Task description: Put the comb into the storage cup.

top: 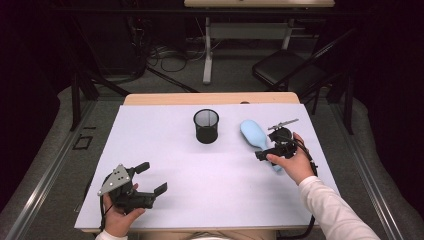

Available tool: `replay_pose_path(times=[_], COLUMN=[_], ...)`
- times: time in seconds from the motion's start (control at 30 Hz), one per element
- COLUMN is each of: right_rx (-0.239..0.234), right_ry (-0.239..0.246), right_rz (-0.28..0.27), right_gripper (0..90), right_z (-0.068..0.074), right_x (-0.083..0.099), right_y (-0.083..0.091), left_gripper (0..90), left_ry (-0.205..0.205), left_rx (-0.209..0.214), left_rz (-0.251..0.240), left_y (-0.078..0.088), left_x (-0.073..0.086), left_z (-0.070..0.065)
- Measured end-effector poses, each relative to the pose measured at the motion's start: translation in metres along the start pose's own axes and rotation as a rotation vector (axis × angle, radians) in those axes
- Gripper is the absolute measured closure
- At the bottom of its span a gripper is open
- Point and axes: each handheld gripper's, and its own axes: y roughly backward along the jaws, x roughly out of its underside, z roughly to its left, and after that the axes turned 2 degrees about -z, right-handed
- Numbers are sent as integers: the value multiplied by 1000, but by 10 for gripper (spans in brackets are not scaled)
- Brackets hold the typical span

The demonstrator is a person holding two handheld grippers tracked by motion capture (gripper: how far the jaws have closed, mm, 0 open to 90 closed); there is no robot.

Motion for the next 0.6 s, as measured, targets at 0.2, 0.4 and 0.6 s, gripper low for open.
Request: replay_pose_path(times=[0.2,0.4,0.6], right_rx=[18,29,20], right_ry=[6,17,41], right_rz=[15,47,66], right_gripper=[0,0,0], right_z=[-3,-6,-3], right_x=[-4,-9,-15], right_y=[-2,-4,-8], left_gripper=[23,23,23], left_ry=[-1,0,-2], left_rx=[0,0,-1], left_rz=[1,0,1], left_y=[0,0,0], left_x=[0,0,0], left_z=[0,0,0])
